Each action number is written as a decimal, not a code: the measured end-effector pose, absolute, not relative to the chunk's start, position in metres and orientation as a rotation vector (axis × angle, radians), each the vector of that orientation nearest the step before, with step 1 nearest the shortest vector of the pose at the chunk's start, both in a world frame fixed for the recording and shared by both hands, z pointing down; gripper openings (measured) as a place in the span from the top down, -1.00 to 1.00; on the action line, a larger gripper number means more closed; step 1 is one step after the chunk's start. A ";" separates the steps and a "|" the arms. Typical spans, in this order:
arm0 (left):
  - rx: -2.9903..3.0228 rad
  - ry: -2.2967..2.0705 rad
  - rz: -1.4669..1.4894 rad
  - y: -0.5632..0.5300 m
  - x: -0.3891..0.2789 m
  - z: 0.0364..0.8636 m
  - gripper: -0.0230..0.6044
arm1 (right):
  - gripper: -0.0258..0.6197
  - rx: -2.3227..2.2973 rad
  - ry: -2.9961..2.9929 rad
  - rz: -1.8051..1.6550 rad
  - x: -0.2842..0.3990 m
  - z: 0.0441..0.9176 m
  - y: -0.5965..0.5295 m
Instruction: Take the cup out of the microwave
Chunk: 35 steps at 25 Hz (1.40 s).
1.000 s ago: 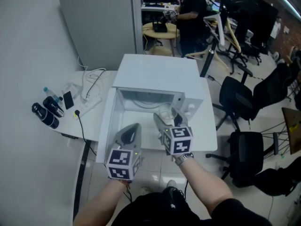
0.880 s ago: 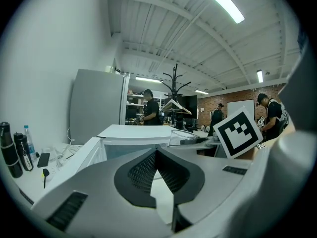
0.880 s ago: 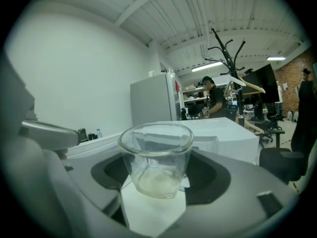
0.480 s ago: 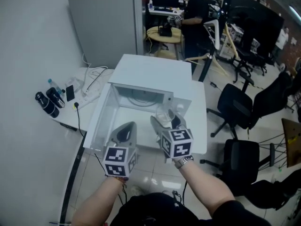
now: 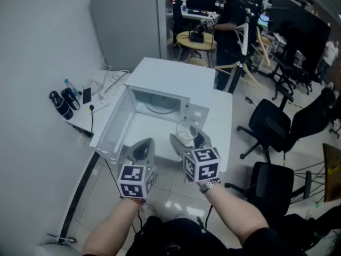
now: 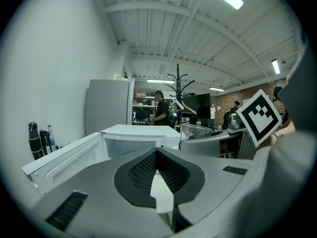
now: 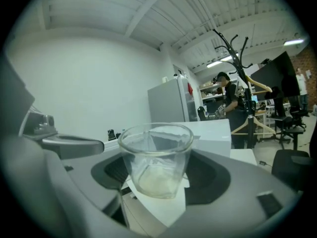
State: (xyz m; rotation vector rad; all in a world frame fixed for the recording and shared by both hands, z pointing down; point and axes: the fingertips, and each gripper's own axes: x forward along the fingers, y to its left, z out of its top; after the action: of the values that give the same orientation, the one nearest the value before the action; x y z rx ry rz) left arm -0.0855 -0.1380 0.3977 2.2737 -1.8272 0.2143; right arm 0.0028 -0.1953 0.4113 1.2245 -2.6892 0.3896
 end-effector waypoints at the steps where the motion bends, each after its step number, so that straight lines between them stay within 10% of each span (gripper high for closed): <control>1: 2.269 -1.836 0.216 -0.134 -0.083 0.397 0.94 | -0.17 1.212 -2.697 0.387 0.005 0.410 -0.191; 35: 2.407 -1.725 0.235 -0.054 -0.129 0.381 0.94 | -0.17 1.268 -2.706 0.363 -0.046 0.374 -0.070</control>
State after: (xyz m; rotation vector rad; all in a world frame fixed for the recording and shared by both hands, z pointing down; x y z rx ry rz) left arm -0.1294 -0.0543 0.3815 2.4069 -1.7249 0.2346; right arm -0.0457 -0.0698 0.3739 1.2677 -2.7064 0.3633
